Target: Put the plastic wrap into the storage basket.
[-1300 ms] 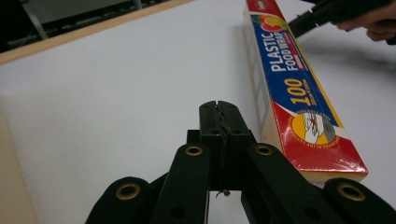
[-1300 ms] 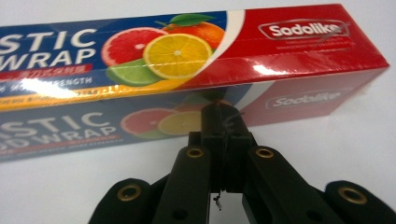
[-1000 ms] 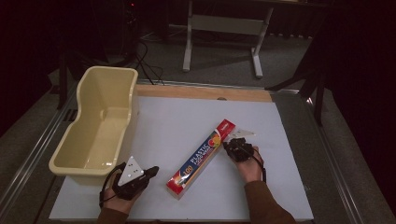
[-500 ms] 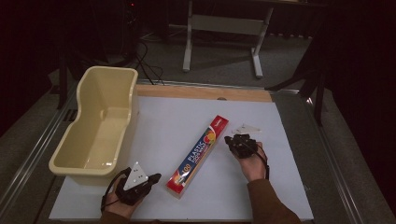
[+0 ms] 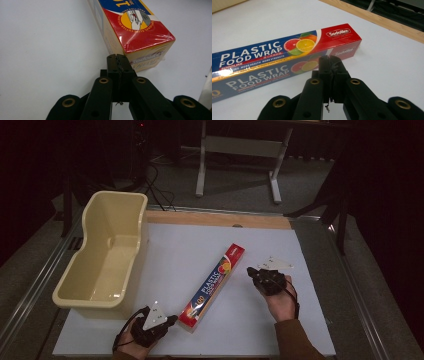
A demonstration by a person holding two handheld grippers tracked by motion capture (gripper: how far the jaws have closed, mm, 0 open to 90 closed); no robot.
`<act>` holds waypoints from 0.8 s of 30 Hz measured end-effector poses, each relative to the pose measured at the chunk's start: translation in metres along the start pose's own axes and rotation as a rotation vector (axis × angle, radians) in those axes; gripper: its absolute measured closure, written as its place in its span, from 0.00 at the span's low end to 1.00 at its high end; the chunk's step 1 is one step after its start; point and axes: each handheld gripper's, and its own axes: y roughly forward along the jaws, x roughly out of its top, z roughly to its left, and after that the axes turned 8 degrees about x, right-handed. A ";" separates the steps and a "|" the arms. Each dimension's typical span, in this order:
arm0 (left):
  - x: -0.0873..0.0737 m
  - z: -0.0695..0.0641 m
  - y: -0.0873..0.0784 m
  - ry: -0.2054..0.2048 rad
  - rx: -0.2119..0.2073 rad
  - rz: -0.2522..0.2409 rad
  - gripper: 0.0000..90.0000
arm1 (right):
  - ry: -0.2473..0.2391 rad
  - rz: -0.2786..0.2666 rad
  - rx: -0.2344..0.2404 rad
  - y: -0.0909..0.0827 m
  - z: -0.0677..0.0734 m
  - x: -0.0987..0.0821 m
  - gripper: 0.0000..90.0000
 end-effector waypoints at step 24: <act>0.040 -0.060 0.042 0.110 -0.128 -0.061 0.96 | 0.041 -0.036 -0.028 -0.029 -0.007 -0.016 0.81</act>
